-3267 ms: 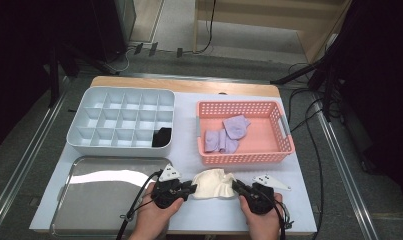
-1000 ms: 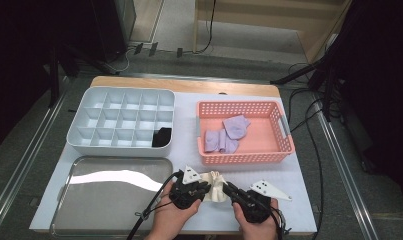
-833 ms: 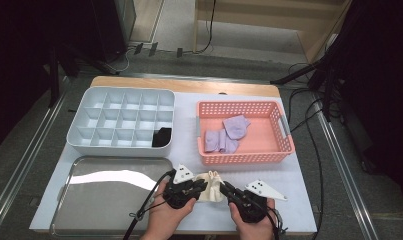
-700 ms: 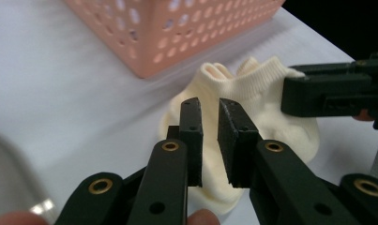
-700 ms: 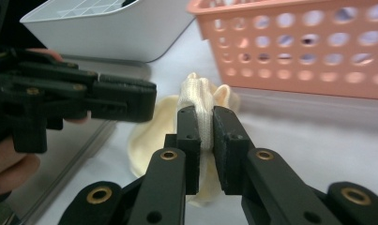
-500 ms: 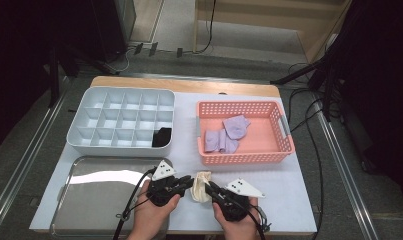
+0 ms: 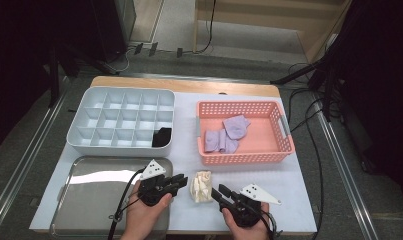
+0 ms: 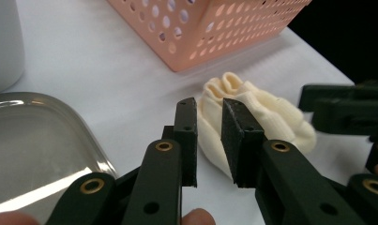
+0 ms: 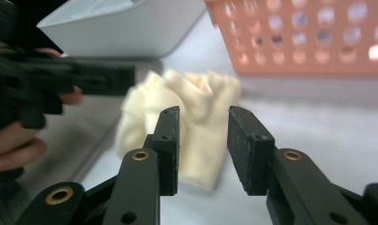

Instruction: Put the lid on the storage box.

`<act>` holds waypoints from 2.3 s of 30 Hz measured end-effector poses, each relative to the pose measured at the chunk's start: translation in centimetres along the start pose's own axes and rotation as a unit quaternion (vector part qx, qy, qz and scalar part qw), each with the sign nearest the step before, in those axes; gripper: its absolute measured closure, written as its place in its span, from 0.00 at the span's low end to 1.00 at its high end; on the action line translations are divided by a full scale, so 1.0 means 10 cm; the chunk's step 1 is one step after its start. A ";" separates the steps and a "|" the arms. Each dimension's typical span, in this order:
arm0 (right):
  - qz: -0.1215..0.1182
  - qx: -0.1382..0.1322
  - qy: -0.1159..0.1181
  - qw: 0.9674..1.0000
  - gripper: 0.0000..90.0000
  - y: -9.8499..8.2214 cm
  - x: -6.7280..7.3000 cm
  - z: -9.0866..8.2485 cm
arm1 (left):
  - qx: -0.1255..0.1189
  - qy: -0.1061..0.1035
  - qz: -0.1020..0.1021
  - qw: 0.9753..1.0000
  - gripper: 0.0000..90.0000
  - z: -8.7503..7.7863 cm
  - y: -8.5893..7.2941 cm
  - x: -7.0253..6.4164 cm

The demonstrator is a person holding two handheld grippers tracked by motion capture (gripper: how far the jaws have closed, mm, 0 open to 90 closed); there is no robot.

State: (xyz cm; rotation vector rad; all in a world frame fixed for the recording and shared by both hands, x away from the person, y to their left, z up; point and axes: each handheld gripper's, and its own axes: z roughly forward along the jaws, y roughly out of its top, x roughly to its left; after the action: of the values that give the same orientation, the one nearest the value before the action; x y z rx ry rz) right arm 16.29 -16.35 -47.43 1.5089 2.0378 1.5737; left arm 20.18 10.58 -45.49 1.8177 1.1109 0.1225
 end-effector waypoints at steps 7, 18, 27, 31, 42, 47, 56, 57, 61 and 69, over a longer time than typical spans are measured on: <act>0.004 0.017 -0.017 1.000 0.72 -0.05 0.00 0.12 | -0.005 -0.015 0.003 1.000 0.83 -0.03 0.02 -0.06; -0.015 -0.002 -0.040 0.999 0.75 -0.07 0.10 0.10 | 0.002 -0.018 0.006 1.000 0.82 0.00 0.01 -0.06; -0.022 -0.010 -0.007 1.000 0.47 -0.10 0.41 0.16 | 0.008 -0.014 0.006 1.000 0.83 0.02 -0.01 -0.04; -0.039 0.007 -0.029 0.999 0.85 -0.12 0.43 0.22 | 0.007 -0.015 0.006 1.000 0.83 0.02 -0.02 -0.04; 0.003 -0.028 -0.083 0.996 0.97 0.04 -0.05 -0.19 | 0.001 -0.024 0.011 1.000 0.82 0.08 -0.02 -0.12; 0.016 0.012 -0.125 0.992 0.97 0.01 -0.28 -0.18 | 0.014 -0.027 0.023 0.999 0.83 0.16 -0.05 -0.20; 0.052 -0.037 -0.119 0.991 0.76 0.00 -0.40 -0.22 | 0.011 -0.026 0.021 0.999 0.84 0.15 -0.04 -0.19; 0.052 -0.037 -0.119 0.991 0.76 0.00 -0.40 -0.22 | 0.010 -0.027 0.021 0.999 0.84 0.15 -0.04 -0.20; 0.048 -0.058 -0.107 0.991 0.74 0.04 -0.36 -0.28 | 0.014 -0.029 0.025 0.999 0.85 0.18 -0.03 -0.24; 0.047 0.019 -0.134 0.990 0.65 -0.07 -0.40 -0.03 | 0.044 0.007 0.032 0.999 0.90 0.32 -0.06 -0.23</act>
State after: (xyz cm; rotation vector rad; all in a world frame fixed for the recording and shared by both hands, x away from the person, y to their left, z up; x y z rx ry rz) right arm 17.63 -19.58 -49.56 1.7465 1.8816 1.2841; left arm 20.14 6.81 -46.86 1.9334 1.0827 0.1250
